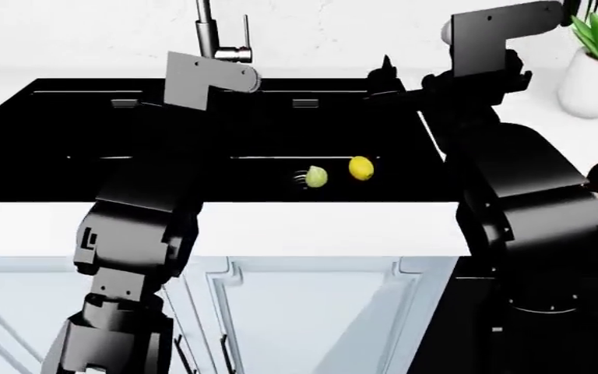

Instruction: Pick the vegetables from the sink and place them on the cutting board.

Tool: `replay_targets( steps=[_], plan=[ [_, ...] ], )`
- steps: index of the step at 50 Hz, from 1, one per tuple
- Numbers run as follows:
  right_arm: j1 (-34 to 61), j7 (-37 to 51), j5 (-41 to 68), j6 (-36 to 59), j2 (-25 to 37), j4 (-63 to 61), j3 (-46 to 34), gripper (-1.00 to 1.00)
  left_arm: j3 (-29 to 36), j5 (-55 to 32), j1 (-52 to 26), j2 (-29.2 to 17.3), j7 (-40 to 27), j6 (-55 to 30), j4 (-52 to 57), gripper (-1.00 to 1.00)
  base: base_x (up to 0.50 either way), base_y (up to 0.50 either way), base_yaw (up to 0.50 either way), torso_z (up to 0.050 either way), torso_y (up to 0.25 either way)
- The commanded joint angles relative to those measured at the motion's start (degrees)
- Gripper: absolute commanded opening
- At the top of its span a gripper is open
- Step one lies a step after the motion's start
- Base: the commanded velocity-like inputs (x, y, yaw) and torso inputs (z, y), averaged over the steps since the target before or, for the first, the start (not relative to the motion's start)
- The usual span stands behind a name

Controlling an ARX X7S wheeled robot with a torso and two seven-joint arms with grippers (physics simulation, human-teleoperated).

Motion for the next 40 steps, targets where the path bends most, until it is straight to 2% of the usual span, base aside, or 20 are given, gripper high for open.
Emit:
replay_targets(
  steps=[1,20,40],
  plan=[
    [3.2,-0.6,0.2,2.6,1.7,1.0,-0.6,1.00,1.0,-1.7,-4.7,-1.1,-0.3,-1.8,-4.8,1.00,0.50,0.00,0.00,0.000,0.000],
    [6.6,-2.4,-1.0,11.3,6.7,-3.5,-6.3,1.00,4.5,-1.9,-6.2,-2.9,-0.4,-5.3,-3.0,1.00,0.50,0.00,0.00,0.000,0.000],
    [7.4,-4.9,-0.5,13.0,8.4,-5.9,-10.8,1.00,5.7,-2.9,-5.7,-4.2,-0.4,-6.5,-0.1,1.00,0.50,-0.11,0.00,0.000,0.001]
  ],
)
